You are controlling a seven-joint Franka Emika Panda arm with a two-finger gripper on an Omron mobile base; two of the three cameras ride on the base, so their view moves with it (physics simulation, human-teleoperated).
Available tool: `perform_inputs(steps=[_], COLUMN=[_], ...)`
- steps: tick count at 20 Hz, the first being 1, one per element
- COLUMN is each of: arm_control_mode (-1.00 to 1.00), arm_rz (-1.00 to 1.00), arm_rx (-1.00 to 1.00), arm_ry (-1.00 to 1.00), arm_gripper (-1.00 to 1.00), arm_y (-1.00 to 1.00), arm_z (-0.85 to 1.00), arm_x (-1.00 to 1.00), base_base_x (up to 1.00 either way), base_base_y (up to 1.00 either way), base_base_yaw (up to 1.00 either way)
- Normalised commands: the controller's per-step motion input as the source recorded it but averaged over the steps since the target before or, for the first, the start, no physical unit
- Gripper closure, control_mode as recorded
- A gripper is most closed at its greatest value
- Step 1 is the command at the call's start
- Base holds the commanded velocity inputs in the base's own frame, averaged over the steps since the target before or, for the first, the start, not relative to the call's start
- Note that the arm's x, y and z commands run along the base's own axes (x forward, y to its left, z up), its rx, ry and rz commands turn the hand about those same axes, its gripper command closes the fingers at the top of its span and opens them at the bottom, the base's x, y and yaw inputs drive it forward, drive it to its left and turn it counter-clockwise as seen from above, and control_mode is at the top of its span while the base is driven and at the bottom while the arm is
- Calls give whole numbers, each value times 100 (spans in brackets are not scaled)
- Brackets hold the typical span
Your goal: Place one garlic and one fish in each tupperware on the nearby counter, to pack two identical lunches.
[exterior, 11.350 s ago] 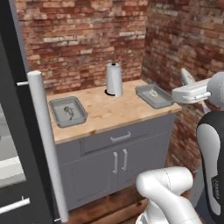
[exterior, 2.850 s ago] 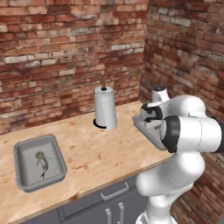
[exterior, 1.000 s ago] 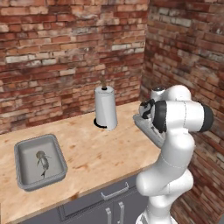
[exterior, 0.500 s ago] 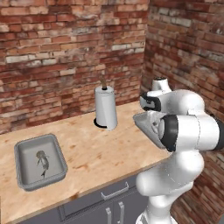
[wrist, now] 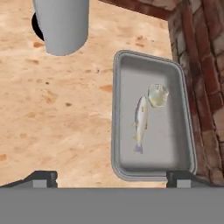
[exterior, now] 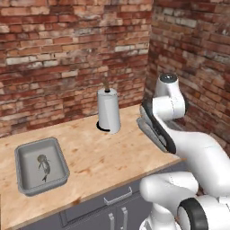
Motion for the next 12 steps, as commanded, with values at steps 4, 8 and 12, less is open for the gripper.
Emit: perform_inputs(steps=[4,8,12], arm_control_mode=[-100,-100,-100], arm_rz=[-5,-8,-11], arm_rx=[0,0,0], arm_ry=[-43,-30,-25], arm_gripper=[-100,-100,-100], arm_y=[66,43,30], arm_z=[98,85,74], arm_x=[-99,-100,-100], base_base_x=[0,0,0], base_base_y=[0,0,0], base_base_yaw=[0,0,0])
